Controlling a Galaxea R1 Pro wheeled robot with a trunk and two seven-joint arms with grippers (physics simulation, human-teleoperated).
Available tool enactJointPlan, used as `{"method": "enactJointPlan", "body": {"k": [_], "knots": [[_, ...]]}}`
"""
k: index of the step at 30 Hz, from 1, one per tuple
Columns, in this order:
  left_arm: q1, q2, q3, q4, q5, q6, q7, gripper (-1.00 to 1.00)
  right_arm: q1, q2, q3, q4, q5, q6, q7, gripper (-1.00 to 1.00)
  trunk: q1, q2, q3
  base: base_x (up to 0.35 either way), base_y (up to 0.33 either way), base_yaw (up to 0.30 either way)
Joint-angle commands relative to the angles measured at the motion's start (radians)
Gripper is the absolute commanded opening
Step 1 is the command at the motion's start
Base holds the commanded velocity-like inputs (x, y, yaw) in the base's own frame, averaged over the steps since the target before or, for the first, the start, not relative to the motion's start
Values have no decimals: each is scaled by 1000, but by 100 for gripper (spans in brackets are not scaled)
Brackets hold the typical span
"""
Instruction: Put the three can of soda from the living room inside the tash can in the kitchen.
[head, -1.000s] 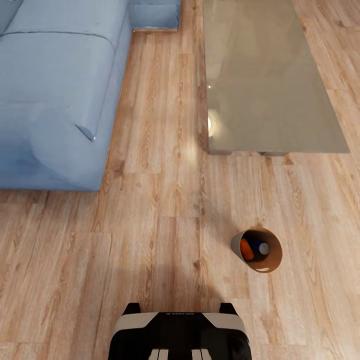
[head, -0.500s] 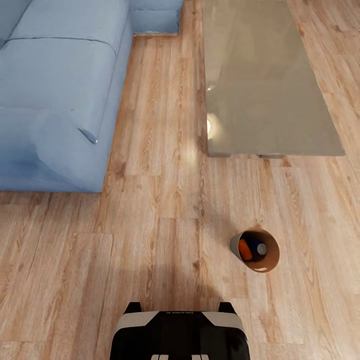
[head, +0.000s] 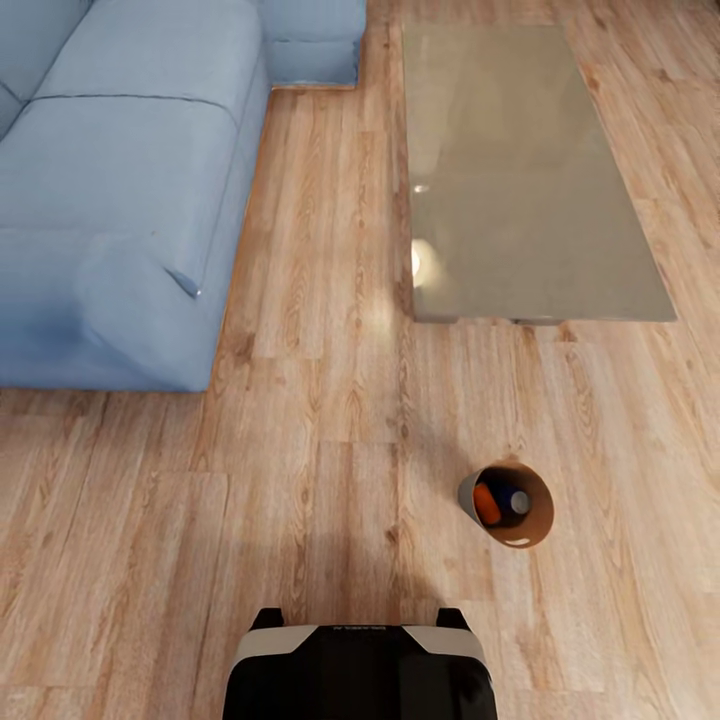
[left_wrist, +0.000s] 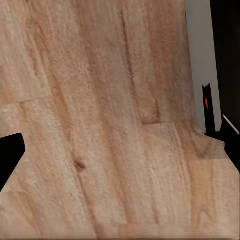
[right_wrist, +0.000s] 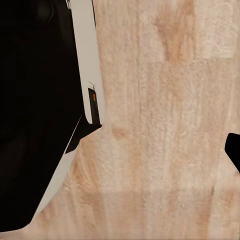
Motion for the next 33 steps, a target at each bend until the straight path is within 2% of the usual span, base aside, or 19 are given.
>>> {"method": "enactJointPlan", "body": {"k": [1,8,11,12,14,15,17,18,19,20,22,24,29,33], "knots": [[0,0,0,3,0,2,0,100,0,-1,0,9,0,-3,-2,100,-4,7,5,0,0,0],[0,-3,-5,38,-3,7,-4,100,0,-4,1,66,2,-11,-10,100,-31,56,38,0,0,0],[0,-4,-6,44,-5,8,-34,100,0,-4,4,97,4,-13,-27,100,-42,77,52,0,0,0],[0,-6,-6,48,-5,11,-98,100,0,-3,19,133,19,-12,-64,100,-46,84,57,0,0,0],[0,-8,-3,49,-4,18,-137,100,0,-3,42,158,47,-9,-97,100,-54,98,67,0,0,0],[0,-11,-2,50,-3,24,-152,100,0,-2,68,178,84,-7,-140,100,-58,105,71,0,0,0],[0,-19,0,50,-3,65,-181,100,0,1,90,196,121,-1,-194,100,-65,119,81,0,0,0],[0,-23,1,51,-3,87,-187,100,0,3,98,203,138,5,-221,100,-69,126,86,0,0,0],[0,-31,1,50,-2,137,-197,100,0,7,110,215,169,22,-265,100,-73,133,90,0,0,0],[-1,-45,-2,50,-3,205,-205,100,0,14,122,224,218,58,-306,100,-77,140,95,0,0,0],[-1,-57,-4,50,-3,243,-209,100,-1,20,128,228,251,85,-334,100,-84,154,105,0,0,0],[-1,-66,-4,51,-3,271,-211,100,-3,33,132,229,271,120,-353,100,-92,168,114,0,0,-6],[-2,-79,-5,51,-4,293,-210,100,-6,44,134,230,283,186,-367,100,-111,203,138,0,0,-12],[-2,-103,-8,50,-4,315,-209,100,-9,64,135,227,286,202,-370,100,-127,231,157,0,0,-21]]}}
